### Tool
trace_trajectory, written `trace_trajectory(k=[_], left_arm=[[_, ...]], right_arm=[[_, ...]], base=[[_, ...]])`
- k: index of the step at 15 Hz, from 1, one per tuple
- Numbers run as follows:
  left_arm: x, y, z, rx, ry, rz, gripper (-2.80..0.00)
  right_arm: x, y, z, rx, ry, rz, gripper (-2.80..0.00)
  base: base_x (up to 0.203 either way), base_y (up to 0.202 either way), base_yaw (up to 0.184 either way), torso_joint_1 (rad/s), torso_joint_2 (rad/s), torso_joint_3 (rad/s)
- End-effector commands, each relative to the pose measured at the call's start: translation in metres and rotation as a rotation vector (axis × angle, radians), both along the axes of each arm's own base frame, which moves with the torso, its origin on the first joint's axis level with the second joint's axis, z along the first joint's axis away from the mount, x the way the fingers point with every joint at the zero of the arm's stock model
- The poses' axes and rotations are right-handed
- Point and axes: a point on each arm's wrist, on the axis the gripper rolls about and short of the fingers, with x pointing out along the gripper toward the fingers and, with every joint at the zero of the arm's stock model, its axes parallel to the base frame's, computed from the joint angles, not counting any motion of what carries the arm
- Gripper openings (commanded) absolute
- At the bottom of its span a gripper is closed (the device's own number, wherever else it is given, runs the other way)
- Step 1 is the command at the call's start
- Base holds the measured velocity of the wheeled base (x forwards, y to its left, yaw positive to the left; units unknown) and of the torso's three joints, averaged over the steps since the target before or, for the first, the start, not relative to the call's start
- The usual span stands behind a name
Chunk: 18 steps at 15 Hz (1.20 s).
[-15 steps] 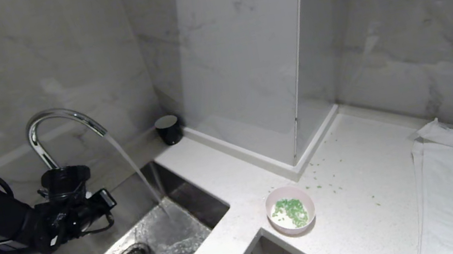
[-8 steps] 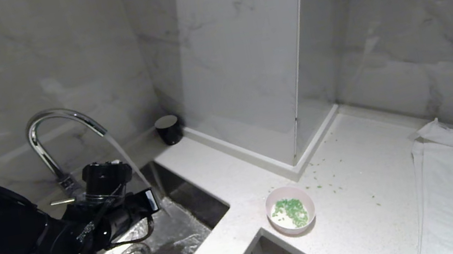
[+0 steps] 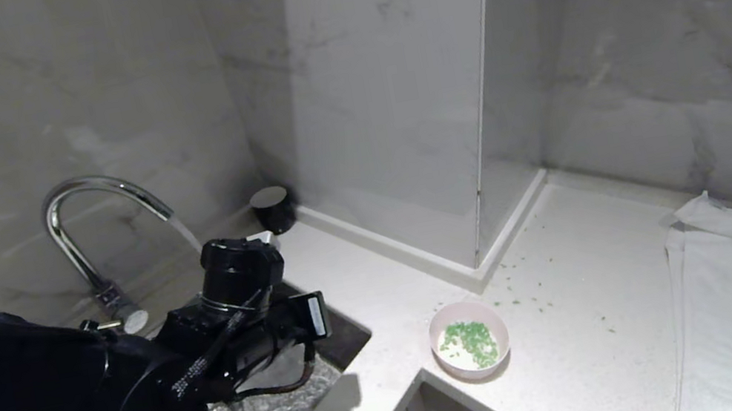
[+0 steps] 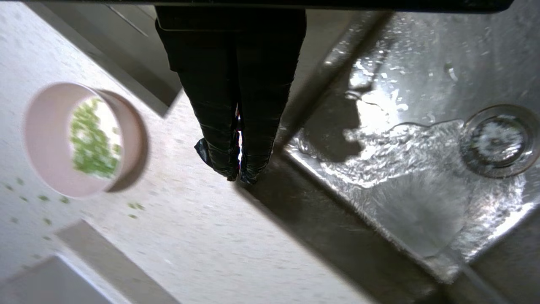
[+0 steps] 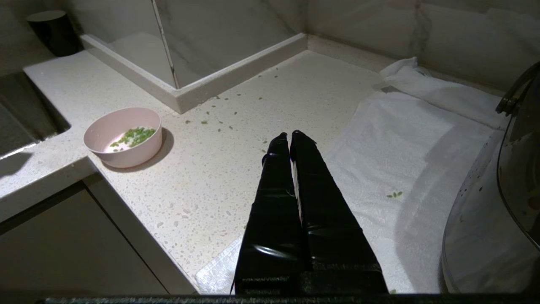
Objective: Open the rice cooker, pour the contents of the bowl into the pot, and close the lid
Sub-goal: Pick up the bowl on the table
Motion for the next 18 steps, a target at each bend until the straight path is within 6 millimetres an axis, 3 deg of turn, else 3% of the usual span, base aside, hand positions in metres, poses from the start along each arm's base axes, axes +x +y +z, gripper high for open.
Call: trace_trajectory(k=[1, 8, 13, 18], left_arm=[[-0.001, -0.023, 0.002, -0.01, -0.005, -0.062, -2.8], [0.005, -0.08, -0.016, 0.003, 0.014, -0.175, -2.8], [0.007, -0.102, -0.021, -0.006, 0.005, -0.215, -2.8], [-0.001, -0.126, -0.05, 0.032, 0.051, -0.271, -2.8]], right_arm=[[0.0, 0.0, 0.0, 0.0, 0.001, 0.0, -2.8], [0.0, 0.0, 0.0, 0.0, 0.001, 0.0, -2.8], [0.0, 0.0, 0.0, 0.0, 0.001, 0.0, -2.8], [0.0, 0.0, 0.0, 0.0, 0.001, 0.0, -2.8]], base=[[0.0, 0.0, 0.0, 0.0, 0.0, 0.0], [0.0, 0.0, 0.0, 0.0, 0.0, 0.0], [0.0, 0.0, 0.0, 0.0, 0.0, 0.0], [0.0, 0.0, 0.0, 0.0, 0.0, 0.0]])
